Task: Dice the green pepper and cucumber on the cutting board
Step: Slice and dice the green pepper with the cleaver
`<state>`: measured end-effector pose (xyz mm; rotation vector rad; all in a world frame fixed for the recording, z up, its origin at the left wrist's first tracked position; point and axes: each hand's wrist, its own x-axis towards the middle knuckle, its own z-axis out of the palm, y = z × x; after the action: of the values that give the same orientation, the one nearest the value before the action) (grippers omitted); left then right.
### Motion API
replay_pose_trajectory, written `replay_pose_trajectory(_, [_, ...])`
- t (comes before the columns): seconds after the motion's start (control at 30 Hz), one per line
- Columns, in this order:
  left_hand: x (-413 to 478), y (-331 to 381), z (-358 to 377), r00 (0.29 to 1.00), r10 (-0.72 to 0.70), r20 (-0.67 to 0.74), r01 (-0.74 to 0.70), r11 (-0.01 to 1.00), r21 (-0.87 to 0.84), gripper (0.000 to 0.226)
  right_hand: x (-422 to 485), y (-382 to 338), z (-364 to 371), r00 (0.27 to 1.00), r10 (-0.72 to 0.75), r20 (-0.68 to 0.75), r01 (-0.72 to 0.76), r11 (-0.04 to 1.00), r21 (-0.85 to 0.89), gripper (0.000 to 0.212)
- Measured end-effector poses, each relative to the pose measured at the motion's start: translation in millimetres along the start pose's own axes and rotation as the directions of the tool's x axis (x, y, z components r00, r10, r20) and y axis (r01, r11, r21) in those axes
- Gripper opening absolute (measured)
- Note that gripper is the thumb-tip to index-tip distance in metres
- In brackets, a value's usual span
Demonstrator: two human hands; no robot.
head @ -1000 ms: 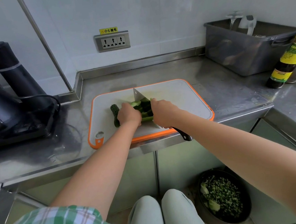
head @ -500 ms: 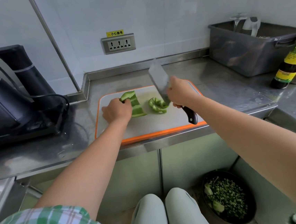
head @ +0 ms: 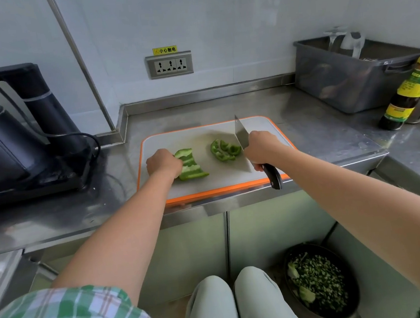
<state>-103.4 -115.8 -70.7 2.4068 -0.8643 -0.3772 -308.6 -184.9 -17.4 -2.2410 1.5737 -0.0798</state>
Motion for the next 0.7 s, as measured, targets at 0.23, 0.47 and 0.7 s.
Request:
replay_pose_trajectory(0.23, [-6, -19, -18, 0.996, -0.086, 0.023, 0.083, 0.794, -0.602, 0.014, -16, -32, 17, 0.997, -0.074, -0.015, 0.074, 0.997, -0.004, 0.01])
replay_pose_trajectory(0.47, [-13, -40, -48, 0.976, -0.194, 0.096, 0.198, 0.622, -0.758, 0.017, -26, -87, 45, 0.985, -0.17, 0.01, 0.171, 0.985, -0.036, 0.01])
replay_pose_trajectory(0.7, [-14, -60, -63, 0.955, -0.24, 0.174, 0.281, 0.541, -0.792, 0.014, -23, -112, 59, 0.979, -0.202, 0.013, 0.202, 0.978, 0.054, 0.012])
